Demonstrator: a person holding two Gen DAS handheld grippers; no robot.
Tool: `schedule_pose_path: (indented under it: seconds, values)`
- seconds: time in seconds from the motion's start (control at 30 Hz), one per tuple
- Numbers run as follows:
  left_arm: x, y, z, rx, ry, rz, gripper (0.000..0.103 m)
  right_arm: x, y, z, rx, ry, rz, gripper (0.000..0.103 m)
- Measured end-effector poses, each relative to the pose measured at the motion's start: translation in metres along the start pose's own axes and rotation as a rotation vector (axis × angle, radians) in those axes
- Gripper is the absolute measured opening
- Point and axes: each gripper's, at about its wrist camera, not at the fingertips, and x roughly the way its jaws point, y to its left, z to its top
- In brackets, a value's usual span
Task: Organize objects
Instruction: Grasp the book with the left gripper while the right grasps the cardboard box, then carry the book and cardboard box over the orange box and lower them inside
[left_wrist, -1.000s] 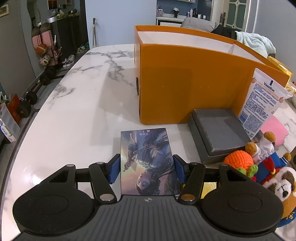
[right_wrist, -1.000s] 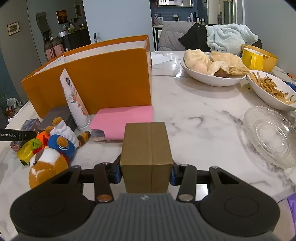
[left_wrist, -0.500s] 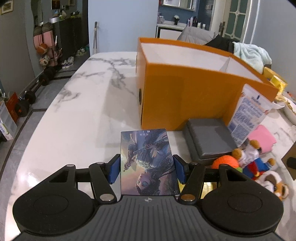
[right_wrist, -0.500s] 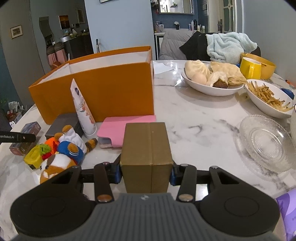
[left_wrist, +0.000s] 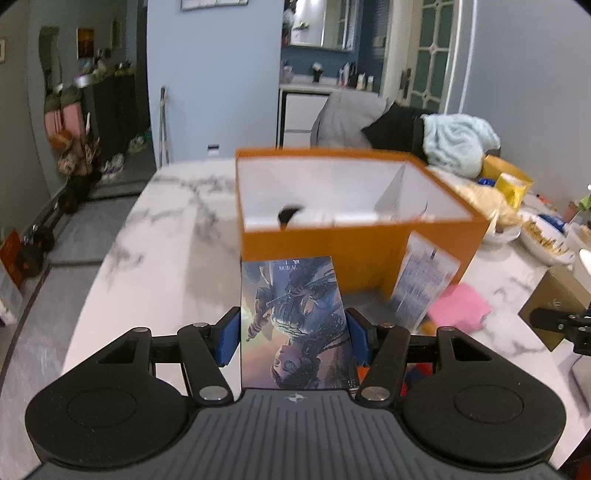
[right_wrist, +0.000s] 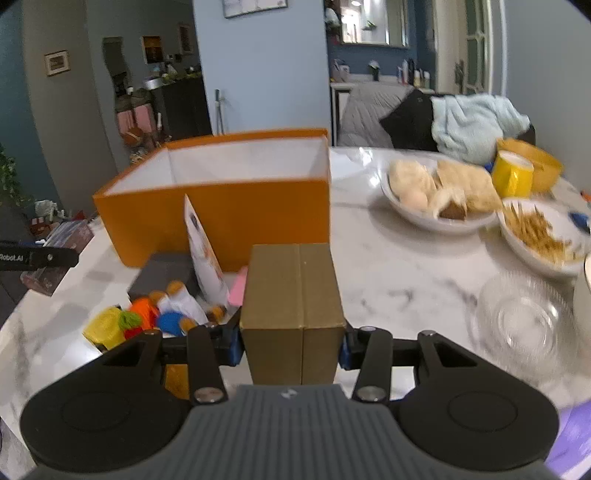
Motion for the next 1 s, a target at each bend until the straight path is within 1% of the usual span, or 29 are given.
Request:
schedule_pose_path:
  seconds: [0.13,0.27,0.37,0.47,0.53,0.6,0.7,0.8,0.9,1.0]
  values:
    - [0.002,-0.006,0.032,0.028,-0.034,-0.012,0.069,-0.005,0.002,0.031,-0.029,-0.031,0.040,0.048]
    - [0.020,-0.011,0.075,0.033,-0.053,-0.021,0.069,0.004,0.010,0.075,-0.092,-0.062,0.060,0.048]
    - [0.046,-0.013,0.104,0.015,-0.036,-0.038,0.069,0.020,0.016,0.108,-0.117,-0.073,0.077,0.048]
    - [0.081,-0.018,0.124,0.016,0.003,-0.019,0.069,0.050,0.022,0.143,-0.131,-0.062,0.087,0.048]
    - [0.105,-0.024,0.129,0.028,0.033,0.004,0.069,0.079,0.023,0.163,-0.133,-0.023,0.104,0.048]
    - [0.132,-0.027,0.134,0.044,0.072,0.032,0.069,0.111,0.027,0.177,-0.137,0.041,0.122,0.048]
    - [0.163,-0.024,0.135,0.040,0.140,0.038,0.069,0.155,0.029,0.190,-0.152,0.125,0.112,0.048]
    - [0.187,-0.018,0.136,0.019,0.198,0.039,0.069,0.193,0.030,0.192,-0.158,0.204,0.101,0.048]
    - [0.201,-0.015,0.140,0.018,0.231,0.063,0.069,0.228,0.029,0.194,-0.155,0.287,0.095,0.048]
    - [0.215,-0.017,0.143,0.026,0.270,0.069,0.069,0.251,0.032,0.192,-0.184,0.349,0.072,0.048]
